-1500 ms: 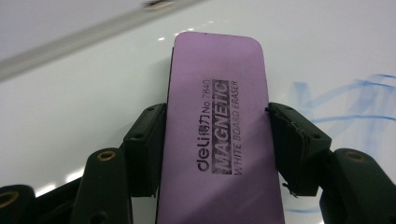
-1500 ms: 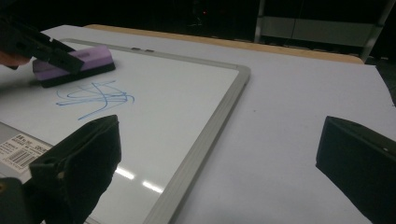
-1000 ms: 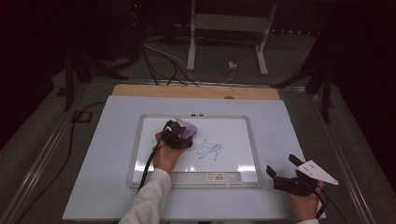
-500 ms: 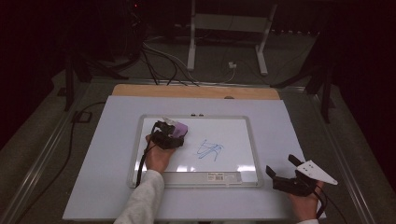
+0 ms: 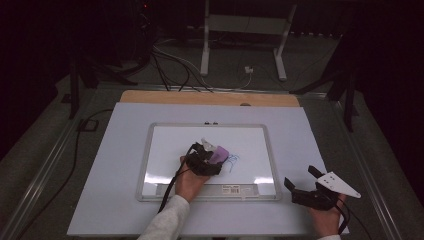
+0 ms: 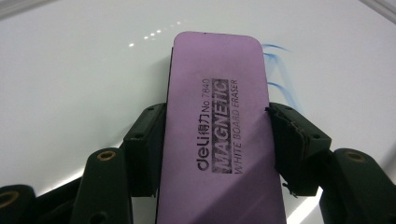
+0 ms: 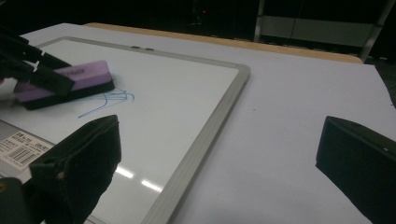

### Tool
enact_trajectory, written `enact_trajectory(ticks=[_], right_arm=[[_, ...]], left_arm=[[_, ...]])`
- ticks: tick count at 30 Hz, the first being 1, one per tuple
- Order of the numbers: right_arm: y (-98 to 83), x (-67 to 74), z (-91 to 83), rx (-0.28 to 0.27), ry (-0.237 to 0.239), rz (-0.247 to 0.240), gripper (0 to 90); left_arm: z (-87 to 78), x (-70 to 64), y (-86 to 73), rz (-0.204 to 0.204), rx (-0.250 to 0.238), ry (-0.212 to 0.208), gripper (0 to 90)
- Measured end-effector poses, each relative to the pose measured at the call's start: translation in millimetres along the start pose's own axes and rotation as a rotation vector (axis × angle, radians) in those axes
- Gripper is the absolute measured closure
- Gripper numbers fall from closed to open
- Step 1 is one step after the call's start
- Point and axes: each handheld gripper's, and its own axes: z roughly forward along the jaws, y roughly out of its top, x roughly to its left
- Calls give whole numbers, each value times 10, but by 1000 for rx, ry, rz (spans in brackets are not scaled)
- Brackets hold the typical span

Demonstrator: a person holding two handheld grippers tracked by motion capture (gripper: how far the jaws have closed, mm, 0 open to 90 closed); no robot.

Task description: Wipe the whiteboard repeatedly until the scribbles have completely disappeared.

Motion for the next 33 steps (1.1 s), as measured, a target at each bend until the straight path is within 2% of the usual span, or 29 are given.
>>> enact_trajectory(ticks=[3,5,7,14,17,20,21,26,33], right_arm=[[0,1,0,0,0,-1,3],[1,0,-6,0,-1,-2,3],[1,-6,-14,-1,-4,-1,3],[0,-17,-25,-1,-6,5,3],[0,-14,-19,0,-6,4,3],[0,-9,-16,1,-6,3,3],[0,-7,-14,1,-5,1,3],[0,0,-11,2,-3,-2,3],[1,-6,-17,0,-4,0,3]], left_arm=[[-7,-47,-6,23,1,-11,419],[-5,-32,-17,19,-8,-11,419],[-16,3,-14,27,-7,27,419],[-73,379,-29,-80,-4,128,419],[-84,479,-39,-130,-6,128,418],[-75,444,-23,-124,1,135,418],[-67,428,-19,-127,0,117,418],[-30,280,6,-81,4,68,418],[2,109,32,-36,14,24,417]])
